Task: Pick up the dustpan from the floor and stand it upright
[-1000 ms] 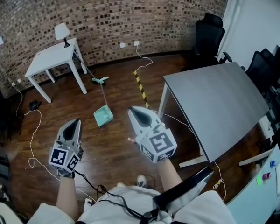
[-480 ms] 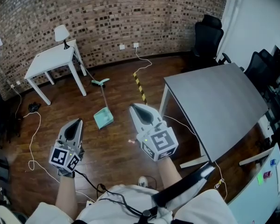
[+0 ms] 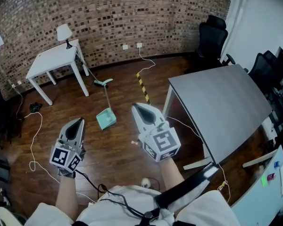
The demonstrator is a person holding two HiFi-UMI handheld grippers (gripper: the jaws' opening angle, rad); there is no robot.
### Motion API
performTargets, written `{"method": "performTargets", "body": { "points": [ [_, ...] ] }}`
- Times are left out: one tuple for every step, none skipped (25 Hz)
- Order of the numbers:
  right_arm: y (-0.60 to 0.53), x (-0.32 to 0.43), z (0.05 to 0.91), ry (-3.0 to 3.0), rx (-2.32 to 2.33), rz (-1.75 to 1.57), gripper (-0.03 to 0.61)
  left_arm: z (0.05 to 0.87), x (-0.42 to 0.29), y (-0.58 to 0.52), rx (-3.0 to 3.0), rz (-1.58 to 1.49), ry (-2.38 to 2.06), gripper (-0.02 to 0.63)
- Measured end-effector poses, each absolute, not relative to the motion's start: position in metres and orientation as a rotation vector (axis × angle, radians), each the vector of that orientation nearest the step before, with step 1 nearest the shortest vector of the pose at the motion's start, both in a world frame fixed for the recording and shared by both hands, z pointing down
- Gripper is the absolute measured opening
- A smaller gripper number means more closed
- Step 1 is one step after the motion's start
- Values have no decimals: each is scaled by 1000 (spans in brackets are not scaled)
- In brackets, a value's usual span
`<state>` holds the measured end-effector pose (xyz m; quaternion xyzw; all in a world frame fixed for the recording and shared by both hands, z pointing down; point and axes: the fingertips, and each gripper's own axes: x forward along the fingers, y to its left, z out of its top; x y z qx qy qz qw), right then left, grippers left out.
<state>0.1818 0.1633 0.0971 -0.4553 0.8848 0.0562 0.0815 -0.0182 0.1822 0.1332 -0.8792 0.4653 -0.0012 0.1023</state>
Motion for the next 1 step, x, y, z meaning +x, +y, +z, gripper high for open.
{"method": "performTargets", "body": {
  "points": [
    [164, 180, 97, 2641, -1355, 170, -3, 134, -19, 183, -2595, -5, 1375, 12]
  ]
}}
